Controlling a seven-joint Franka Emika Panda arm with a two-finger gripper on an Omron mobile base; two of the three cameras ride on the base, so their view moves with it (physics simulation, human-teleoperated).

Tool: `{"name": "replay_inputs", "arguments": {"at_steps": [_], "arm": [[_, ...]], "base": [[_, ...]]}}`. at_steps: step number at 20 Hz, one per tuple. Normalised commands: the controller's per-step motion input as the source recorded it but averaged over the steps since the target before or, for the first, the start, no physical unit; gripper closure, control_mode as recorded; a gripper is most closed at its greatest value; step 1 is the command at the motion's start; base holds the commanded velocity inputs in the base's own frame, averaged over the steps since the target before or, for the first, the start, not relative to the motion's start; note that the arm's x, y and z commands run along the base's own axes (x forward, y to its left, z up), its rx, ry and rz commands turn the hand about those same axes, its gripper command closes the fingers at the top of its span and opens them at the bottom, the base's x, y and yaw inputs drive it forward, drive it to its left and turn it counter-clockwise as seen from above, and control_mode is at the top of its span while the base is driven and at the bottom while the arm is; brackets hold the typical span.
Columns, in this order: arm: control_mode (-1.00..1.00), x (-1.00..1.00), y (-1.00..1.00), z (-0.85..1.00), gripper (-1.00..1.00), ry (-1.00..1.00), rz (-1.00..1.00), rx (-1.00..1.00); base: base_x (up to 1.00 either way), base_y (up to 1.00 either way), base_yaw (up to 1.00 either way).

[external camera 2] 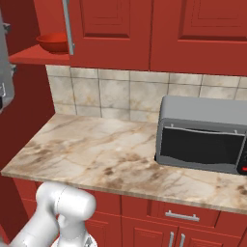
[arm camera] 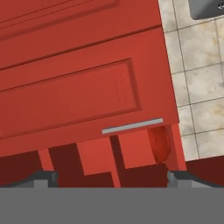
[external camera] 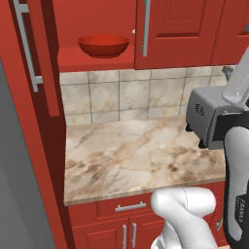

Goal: Open the cabinet. Pick the bowls from the counter and place them in the cabinet. Then close the cabinet.

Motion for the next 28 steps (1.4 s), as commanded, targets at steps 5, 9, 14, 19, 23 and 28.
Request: {"name": "replay_inputs", "arguments": {"at_steps": [5, 9, 14, 19, 23, 28], "arm": [[-1.00, -0.39, 0.04, -0.71, -1.00, -0.02, 0.00, 0.00], [-1.00, -0.13, 0.09, -0.70, -1.00, -0.01, 0.00, 0.00], [-1.00, -0.39, 0.00, -0.05, -1.00, 0.00, 0.00, 0.01], [-1.00, -0.52, 0.00, 0.03, -1.00, 0.05, 0.03, 0.00], [-1.00, -0.36, 0.07, 0.07, -1.00, 0.11, 0.05, 0.00], [-1.00, -0.25, 0.09, 0.04, -1.00, 0.07, 0.06, 0.00]], "base": [[0.00, 0.00, 0.00], [0.00, 0.00, 0.00], [0.00, 0.00, 0.00], [0.00, 0.00, 0.00], [0.00, 0.00, 0.00], [0.00, 0.00, 0.00]]}}
